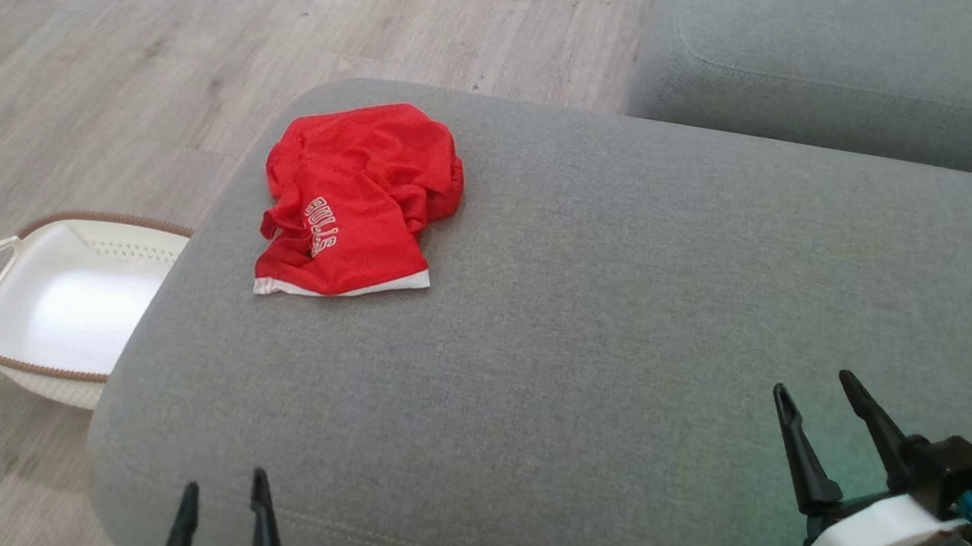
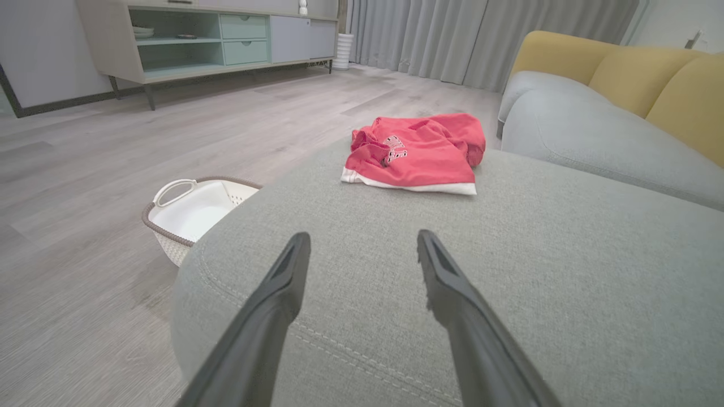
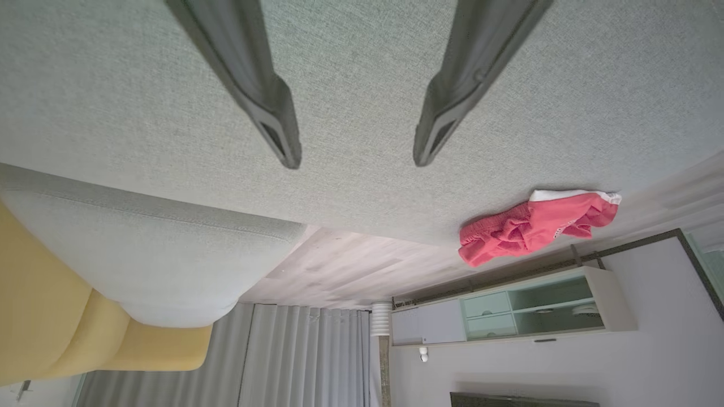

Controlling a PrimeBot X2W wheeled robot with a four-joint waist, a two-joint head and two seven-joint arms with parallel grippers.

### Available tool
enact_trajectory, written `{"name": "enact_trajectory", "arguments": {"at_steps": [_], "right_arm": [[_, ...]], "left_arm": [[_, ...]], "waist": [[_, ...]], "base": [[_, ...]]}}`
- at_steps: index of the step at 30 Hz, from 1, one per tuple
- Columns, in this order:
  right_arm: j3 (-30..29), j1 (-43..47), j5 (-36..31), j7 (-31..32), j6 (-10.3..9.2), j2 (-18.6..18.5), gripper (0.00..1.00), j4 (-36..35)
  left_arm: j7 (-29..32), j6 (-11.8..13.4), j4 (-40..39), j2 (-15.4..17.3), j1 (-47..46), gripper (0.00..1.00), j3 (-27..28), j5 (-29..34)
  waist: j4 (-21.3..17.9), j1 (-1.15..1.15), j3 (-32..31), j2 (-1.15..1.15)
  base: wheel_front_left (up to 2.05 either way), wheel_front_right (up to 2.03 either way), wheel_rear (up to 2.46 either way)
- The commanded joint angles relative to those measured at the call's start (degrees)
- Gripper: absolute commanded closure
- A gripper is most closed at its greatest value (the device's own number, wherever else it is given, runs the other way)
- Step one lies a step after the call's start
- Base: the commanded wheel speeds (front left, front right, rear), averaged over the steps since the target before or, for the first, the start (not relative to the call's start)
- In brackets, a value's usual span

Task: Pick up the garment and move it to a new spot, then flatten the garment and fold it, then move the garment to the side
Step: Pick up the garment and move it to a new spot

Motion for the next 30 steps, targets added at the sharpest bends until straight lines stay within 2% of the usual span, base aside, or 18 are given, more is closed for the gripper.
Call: {"name": "enact_trajectory", "arguments": {"at_steps": [1,7,11,16,17,18,20,22,23,30], "right_arm": [[1.69,-2.70,-0.08,-0.62,-0.04,-0.48,0.00,-1.49],[0.21,-3.61,-1.93,-0.62,-0.04,-0.48,0.00,-2.41],[-0.61,-6.44,-4.55,-0.62,-0.04,-0.48,0.00,-3.34],[-1.37,-9.30,-6.81,-0.62,-0.04,-0.52,0.00,-4.04],[-1.41,-10.55,-7.56,-0.62,-0.04,-0.99,0.00,-4.39],[-1.41,-10.55,-7.56,-0.62,-0.04,-0.99,0.00,-4.39],[-1.08,-12.08,-8.18,-0.62,-0.04,-2.37,0.00,-4.64],[-1.08,-12.93,-8.37,-0.62,-0.04,-3.25,0.00,-4.87],[-1.15,-13.47,-8.47,-0.62,-0.04,-4.01,0.00,-5.36],[-1.96,-12.91,-8.51,-0.22,-0.04,-6.58,0.00,-7.93]], "left_arm": [[-0.70,0.03,-2.81,-0.26,-3.05,0.00,2.57,-0.52],[-0.70,-1.65,-3.19,-0.17,-8.83,0.00,4.12,-0.99],[-0.70,-3.08,-0.10,0.00,-17.48,0.00,4.66,-1.58],[0.38,-3.52,6.53,0.23,-28.70,0.00,5.37,-3.29],[1.67,-3.27,10.08,0.35,-34.84,0.00,5.83,-4.19],[1.67,-3.27,10.08,0.35,-34.84,0.00,5.83,-4.19],[5.03,-2.74,16.36,0.23,-43.41,0.00,6.02,-5.91],[6.78,-1.73,20.99,0.20,-48.22,0.00,6.24,-6.48],[8.30,-0.59,25.85,0.49,-52.26,0.00,6.52,-6.60],[13.00,3.11,42.46,1.82,-61.53,0.00,7.53,-7.14]], "waist": [[-0.57,0.00,0.54,0.00],[-2.62,0.00,5.04,0.00],[-4.49,0.00,11.27,0.00],[-6.16,0.00,16.90,0.00],[-6.95,0.00,19.59,0.00],[-6.95,0.00,19.59,0.00],[-8.05,0.00,23.09,0.00],[-9.02,0.00,24.79,0.00],[-10.00,0.00,26.39,0.00],[-12.71,0.00,30.15,0.00]], "base": [[0.00,0.00,0.00],[0.00,0.00,0.00],[0.00,0.00,0.00],[0.00,0.00,0.00],[0.00,0.00,0.00],[0.00,0.00,0.00],[0.00,0.00,0.00],[0.00,0.00,0.00],[0.00,0.00,0.00],[0.00,0.00,0.00]]}}
